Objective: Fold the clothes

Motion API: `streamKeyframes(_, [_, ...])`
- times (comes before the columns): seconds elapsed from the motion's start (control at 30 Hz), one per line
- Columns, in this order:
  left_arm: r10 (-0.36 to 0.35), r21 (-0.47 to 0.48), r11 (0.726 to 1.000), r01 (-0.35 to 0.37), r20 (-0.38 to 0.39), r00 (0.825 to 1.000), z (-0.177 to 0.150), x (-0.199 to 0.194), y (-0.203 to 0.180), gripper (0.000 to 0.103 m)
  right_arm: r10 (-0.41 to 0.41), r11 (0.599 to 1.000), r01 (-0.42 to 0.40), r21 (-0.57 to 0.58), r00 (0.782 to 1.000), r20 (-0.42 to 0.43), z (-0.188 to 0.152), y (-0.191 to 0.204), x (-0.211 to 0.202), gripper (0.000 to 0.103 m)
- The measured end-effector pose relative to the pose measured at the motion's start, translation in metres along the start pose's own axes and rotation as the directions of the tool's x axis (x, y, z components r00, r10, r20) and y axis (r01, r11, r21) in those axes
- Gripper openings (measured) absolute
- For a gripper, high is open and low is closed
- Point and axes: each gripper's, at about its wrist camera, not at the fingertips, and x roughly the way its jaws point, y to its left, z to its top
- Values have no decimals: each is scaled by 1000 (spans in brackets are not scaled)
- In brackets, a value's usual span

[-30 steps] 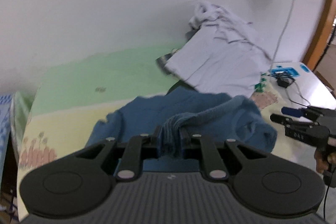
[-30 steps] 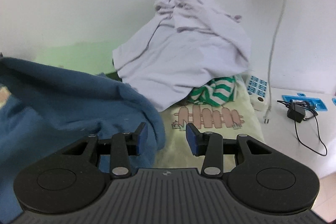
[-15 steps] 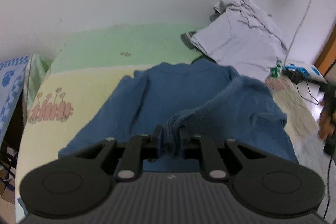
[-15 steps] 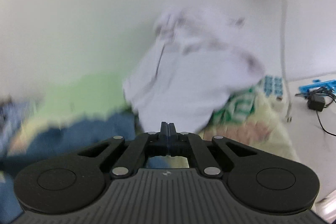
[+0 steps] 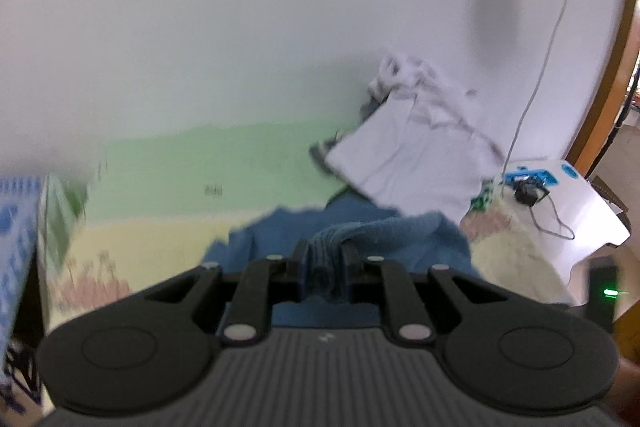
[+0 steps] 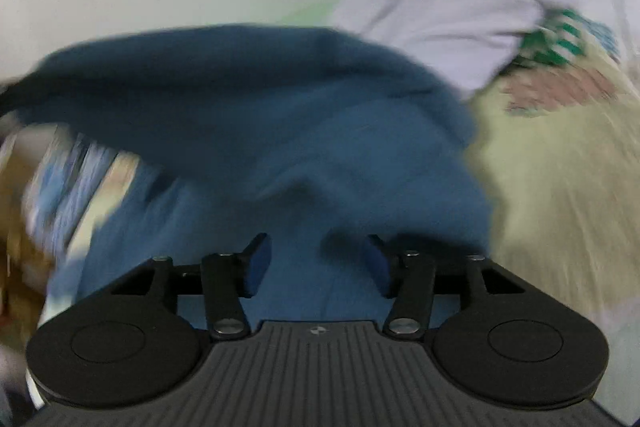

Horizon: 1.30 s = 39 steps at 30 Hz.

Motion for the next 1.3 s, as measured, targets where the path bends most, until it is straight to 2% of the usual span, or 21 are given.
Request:
streamKeyframes(0.03, [0, 2, 1000, 0, 15, 1000, 4, -6, 0, 15, -31, 999, 30, 33, 998, 50, 4, -5, -2, 36])
streamKeyframes(0.1, [-5, -8, 1000, 5, 26, 1000, 8, -15, 2, 15, -148, 988, 152, -8, 973, 176, 9, -4, -17, 13])
streamKeyframes(0.2, [-8, -21, 1000, 8, 6, 1000, 1, -18, 9, 15, -134, 986, 157, -56, 947, 292, 5, -3, -51, 14])
streamKeyframes(0.23, [-2, -21, 1000, 2, -8, 1000, -4, -17, 12, 15, -127, 987, 150, -59, 948, 293, 1, -6, -59, 17])
streamKeyframes(0.3, [4, -41, 999, -7, -72, 997, -20, -9, 20, 15, -156, 976, 181, -118, 968, 197, -13, -10, -61, 24])
streamKeyframes(0.33, [6, -53, 998, -12, -112, 994, -30, -5, 25, 15, -186, 964, 212, -161, 969, 159, -20, -12, -61, 29])
streamKeyframes(0.4, [23, -72, 997, -38, -188, 982, -55, -1, 37, 15, -230, 927, 240, -287, 971, 68, -34, -12, -62, 29])
streamKeyframes(0.47, [41, -96, 993, -67, -247, 968, -75, 2, 49, 15, -185, 922, 190, -337, 982, 47, -37, -15, -77, 29])
streamKeyframes(0.5, [49, -113, 990, -82, -273, 961, -84, 3, 55, 15, -163, 924, 178, -338, 984, 71, -33, -16, -84, 29])
streamKeyframes(0.57, [63, -145, 983, -115, -325, 944, -101, 5, 67, 15, -132, 926, 174, -334, 981, 144, -20, -16, -92, 38])
streamKeyframes(0.6, [63, -158, 980, -122, -336, 940, -105, 5, 70, 15, -133, 916, 191, -353, 974, 181, -12, -13, -87, 49])
streamKeyframes(0.63, [65, -164, 978, -127, -339, 939, -107, 4, 71, 15, -143, 893, 216, -394, 968, 206, -6, -6, -79, 52])
streamKeyframes(0.67, [70, -161, 978, -131, -335, 940, -106, 4, 70, 15, -151, 864, 236, -446, 964, 218, -2, 0, -66, 52])
streamKeyframes(0.77, [87, -145, 980, -139, -318, 944, -102, 3, 65, 15, -141, 855, 191, -482, 980, 139, 16, 7, -17, 52])
streamKeyframes(0.9, [98, -133, 981, -143, -297, 950, -101, 0, 59, 15, -97, 960, 108, -260, 994, 55, 37, -6, 17, 52])
streamKeyframes(0.97, [107, -125, 981, -150, -298, 949, -102, 2, 57, 15, -68, 988, 72, -133, 997, 35, 46, -14, 29, 18])
streamKeyframes(1.0, [112, -121, 981, -154, -298, 948, -102, 3, 56, 15, -60, 993, 65, -99, 997, 46, 50, -14, 28, 10])
streamKeyframes(1.13, [130, -105, 980, -168, -300, 945, -103, 7, 51, 15, -17, 999, 25, -47, 986, 168, 69, -6, 9, 10])
streamKeyframes(1.2, [140, -97, 980, -176, -301, 943, -104, 9, 49, 16, -42, 996, 59, -69, 972, 231, 79, 2, 5, 10])
streamKeyframes(1.27, [149, -88, 979, -183, -301, 942, -105, 12, 47, 16, -66, 990, 94, -106, 968, 243, 86, 8, 11, 14])
streamKeyframes(1.3, [153, -84, 979, -186, -302, 941, -105, 13, 46, 16, -43, 989, 73, -129, 975, 219, 87, 9, 17, 21])
